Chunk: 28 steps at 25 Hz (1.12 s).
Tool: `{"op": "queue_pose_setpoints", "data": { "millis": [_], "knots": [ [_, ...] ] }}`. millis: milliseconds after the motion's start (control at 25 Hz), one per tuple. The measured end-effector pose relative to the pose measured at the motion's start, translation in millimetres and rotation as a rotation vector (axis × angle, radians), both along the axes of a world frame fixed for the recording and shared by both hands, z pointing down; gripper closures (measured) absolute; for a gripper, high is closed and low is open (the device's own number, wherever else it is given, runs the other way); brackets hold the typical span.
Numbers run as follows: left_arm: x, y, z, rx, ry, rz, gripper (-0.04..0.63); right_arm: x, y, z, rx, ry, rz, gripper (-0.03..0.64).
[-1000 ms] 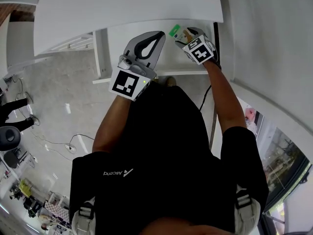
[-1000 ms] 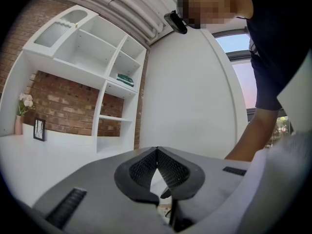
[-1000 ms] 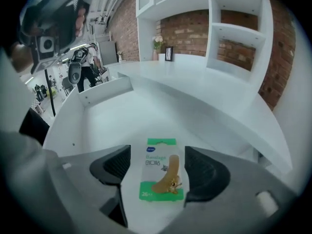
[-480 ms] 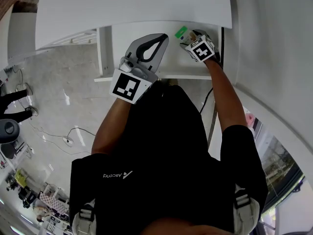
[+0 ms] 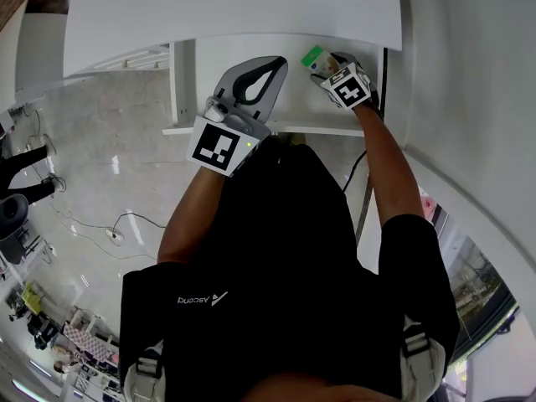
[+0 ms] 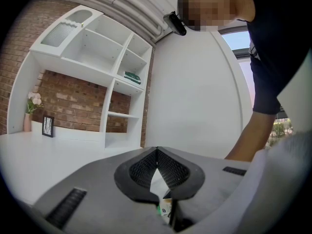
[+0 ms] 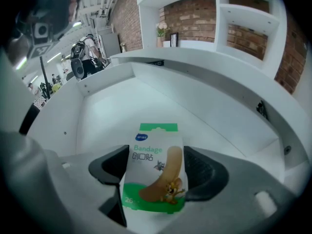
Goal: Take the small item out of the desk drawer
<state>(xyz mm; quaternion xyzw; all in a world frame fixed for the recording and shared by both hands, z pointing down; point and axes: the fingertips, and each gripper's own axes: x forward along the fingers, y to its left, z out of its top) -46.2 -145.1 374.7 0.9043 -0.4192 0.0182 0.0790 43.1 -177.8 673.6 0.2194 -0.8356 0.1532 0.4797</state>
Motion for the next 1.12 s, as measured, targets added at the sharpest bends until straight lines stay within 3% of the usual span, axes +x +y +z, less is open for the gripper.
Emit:
{"op": "queue_pose_setpoints", "data": {
  "millis": [440,880,1120],
  "knots": [
    [-6.1,15.4,-19.2,0.034,0.020,-0.011,0.597,-23.9,24.8,-95.0,0.125,-0.177,-0.025,0.267],
    [5.3,33.9,-60.8,0.116,0.046,-0.002,0.597,-17.1,38.1,-259.5,0.379,-0.533,0.122,0.267],
    [5.8,41.7,-76.9,0.142,0.051,0.027,0.597,-21.7,52.9,-328.5,0.472,-0.724,0.179,0.267]
  ]
}}
